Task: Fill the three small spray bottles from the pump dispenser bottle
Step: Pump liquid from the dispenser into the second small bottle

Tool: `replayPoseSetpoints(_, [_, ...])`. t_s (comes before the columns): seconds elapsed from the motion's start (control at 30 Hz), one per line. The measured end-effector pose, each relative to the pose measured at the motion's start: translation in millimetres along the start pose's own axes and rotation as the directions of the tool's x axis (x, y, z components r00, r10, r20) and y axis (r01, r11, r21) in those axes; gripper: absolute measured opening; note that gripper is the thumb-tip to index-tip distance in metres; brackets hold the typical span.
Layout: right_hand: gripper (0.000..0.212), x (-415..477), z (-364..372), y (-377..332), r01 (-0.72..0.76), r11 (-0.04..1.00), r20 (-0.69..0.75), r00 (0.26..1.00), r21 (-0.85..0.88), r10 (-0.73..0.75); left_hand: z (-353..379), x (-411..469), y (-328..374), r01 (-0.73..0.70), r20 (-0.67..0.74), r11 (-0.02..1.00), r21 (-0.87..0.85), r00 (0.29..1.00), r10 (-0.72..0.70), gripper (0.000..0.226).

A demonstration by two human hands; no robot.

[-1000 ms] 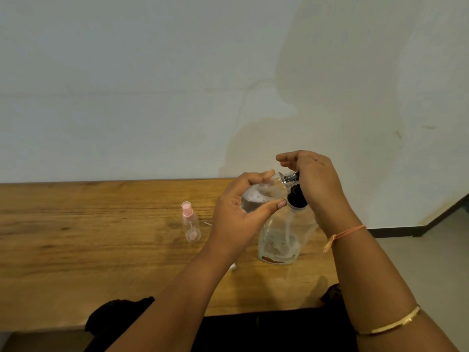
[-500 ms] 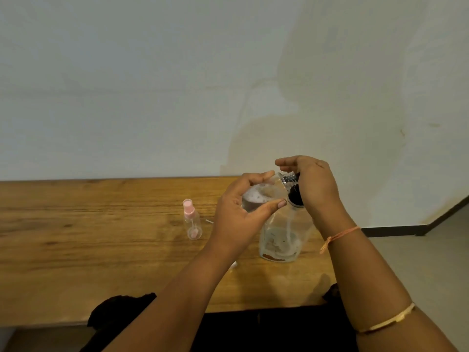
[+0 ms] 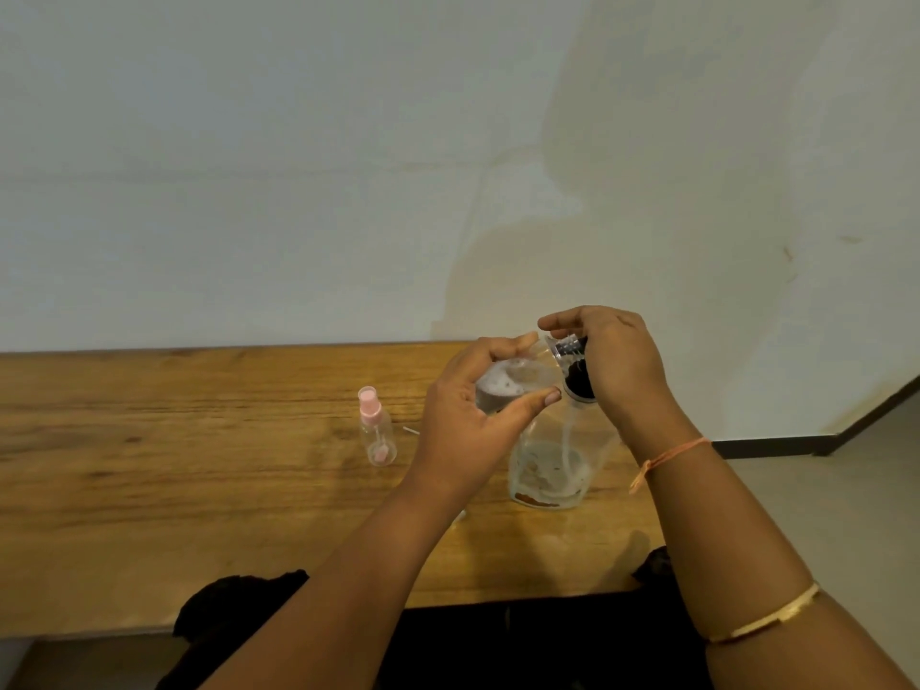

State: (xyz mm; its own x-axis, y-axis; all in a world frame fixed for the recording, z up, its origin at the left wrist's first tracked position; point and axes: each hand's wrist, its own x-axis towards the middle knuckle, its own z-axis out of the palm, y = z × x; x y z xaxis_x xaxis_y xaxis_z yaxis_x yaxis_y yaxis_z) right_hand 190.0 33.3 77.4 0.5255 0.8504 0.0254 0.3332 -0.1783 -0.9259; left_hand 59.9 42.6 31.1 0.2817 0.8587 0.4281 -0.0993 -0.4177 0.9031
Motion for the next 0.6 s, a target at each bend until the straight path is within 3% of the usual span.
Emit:
replayPoseSetpoints(0.17, [0.039,-2.3,-1.3,-8.4,-0.002,0.994,-0.025,1.000,0.106,0.005,-0.4,1.4,8.9,-0.037,0.013,0.999,0.029,0.999,0.037,0.036])
replayPoseSetpoints(0.33, [0.037,1.0,-4.7,-9.3,0.005,0.999,-0.006,1.000,0.034,-0.005,-0.9,1.5,9.0,-0.050,0.007,0.999,0.021,0.999,0.050,0.038])
replayPoseSetpoints(0.6, [0.037,-0.9,1.2,-2.5,-0.022,0.999,-0.008,1.000,0.026,0.022,1.6,-2.2,1.3,0.044,-0.009,0.998,-0.043,0.999,-0.044,0.041])
